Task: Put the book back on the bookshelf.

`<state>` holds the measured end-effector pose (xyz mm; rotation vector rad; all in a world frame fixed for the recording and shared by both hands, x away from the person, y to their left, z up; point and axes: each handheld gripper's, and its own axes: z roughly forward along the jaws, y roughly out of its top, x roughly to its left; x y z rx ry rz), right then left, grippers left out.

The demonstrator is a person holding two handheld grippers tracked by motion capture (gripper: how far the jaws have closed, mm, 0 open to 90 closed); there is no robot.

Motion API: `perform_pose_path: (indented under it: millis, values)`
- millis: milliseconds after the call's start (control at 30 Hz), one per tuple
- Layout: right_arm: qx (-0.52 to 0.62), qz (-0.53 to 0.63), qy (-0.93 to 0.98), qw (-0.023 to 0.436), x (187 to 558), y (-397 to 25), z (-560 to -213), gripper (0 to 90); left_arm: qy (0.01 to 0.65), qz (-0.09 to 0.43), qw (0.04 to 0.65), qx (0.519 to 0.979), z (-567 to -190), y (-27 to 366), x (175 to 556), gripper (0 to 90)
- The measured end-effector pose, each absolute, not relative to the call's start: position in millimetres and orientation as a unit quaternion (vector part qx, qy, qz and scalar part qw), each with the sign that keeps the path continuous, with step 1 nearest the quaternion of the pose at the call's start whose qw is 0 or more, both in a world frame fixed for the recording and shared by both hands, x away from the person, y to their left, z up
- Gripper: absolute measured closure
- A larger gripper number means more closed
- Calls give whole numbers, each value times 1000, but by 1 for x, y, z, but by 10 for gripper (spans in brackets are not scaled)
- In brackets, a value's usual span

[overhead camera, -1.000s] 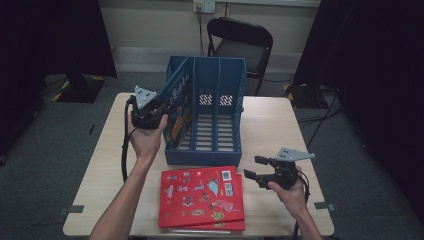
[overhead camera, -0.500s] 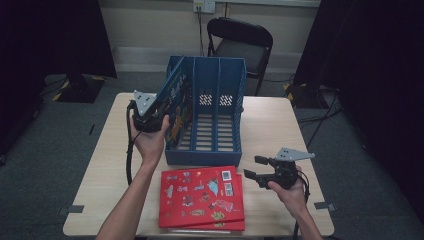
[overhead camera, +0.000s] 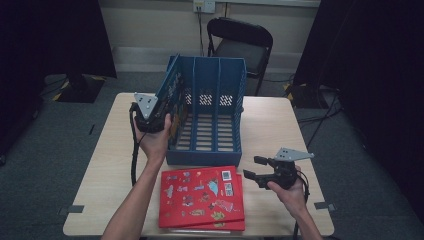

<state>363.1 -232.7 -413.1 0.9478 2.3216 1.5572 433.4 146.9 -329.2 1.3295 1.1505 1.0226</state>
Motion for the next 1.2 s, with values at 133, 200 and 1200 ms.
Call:
perform_pose_path:
  millis: [133, 200, 1200]
  values:
    - [320, 526, 782, 94, 363, -233, -413, 276, 494, 429, 519, 550, -329, 150, 434, 831]
    - [320, 525, 783, 94, 363, -233, -413, 276, 491, 441, 512, 550, -329, 148, 433, 828]
    - [322, 523, 783, 96, 362, -234, -413, 276, 450, 347, 523, 636, -364, 182, 409, 638]
